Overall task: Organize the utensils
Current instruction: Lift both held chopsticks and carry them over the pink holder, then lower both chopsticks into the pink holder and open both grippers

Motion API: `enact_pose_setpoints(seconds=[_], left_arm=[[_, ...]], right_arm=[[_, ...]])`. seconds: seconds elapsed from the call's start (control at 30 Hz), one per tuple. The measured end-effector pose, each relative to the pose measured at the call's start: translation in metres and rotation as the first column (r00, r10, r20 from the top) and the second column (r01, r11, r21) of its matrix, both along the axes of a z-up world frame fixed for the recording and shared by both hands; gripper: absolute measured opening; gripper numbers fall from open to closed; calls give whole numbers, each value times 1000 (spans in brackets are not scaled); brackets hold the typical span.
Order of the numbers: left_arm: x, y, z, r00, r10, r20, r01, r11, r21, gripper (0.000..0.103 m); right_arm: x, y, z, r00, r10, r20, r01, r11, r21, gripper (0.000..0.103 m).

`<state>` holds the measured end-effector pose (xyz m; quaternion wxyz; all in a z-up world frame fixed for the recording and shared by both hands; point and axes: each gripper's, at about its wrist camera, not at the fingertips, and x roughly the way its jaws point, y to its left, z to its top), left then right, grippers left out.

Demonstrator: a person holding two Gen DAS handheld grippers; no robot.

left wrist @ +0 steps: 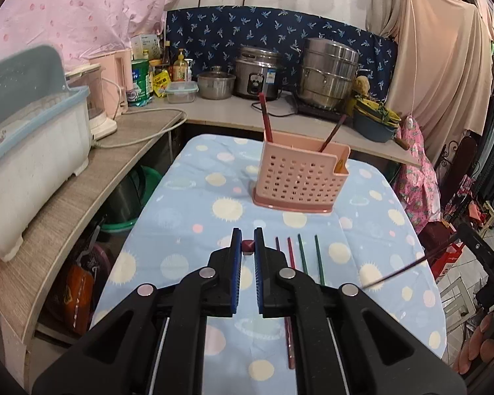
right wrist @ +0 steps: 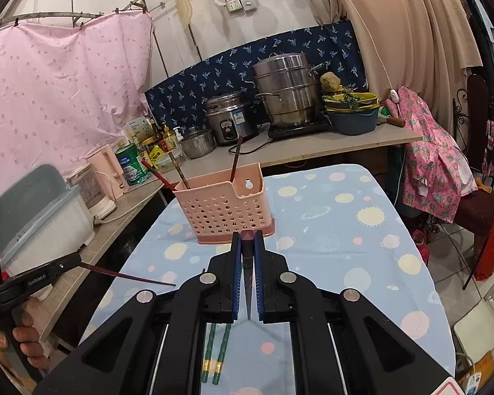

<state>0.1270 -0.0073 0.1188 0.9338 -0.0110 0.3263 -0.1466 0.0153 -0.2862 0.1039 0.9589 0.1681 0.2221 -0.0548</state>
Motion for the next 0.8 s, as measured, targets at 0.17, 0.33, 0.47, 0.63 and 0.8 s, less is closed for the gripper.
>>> enact_pose_setpoints(seconds=[0.17, 0.33, 0.47, 0.63, 0.8], left_arm=[[16, -7, 19, 1000, -7, 29, 7, 1000, -10, 7], [31, -15, 40, 998, -23, 60, 25, 999, -29, 7], [44, -22, 62, 995, -33, 96, 38, 998, -44, 7], [61, -35, 101, 985, -34, 171, 47, 996, -73, 7], [83, -53, 145, 965, -17, 262, 45, 994, -104, 7]], right_arm=[[14, -7, 12, 1000, 10, 19, -10, 1000, 11, 7], [28, -10, 25, 999, 14, 41, -15, 1000, 5, 7], [43, -13, 42, 997, 19, 75, -18, 1000, -10, 7], [69, -22, 68, 991, 20, 129, -19, 1000, -8, 7], [103, -28, 105, 980, 10, 200, -9, 1000, -8, 7]])
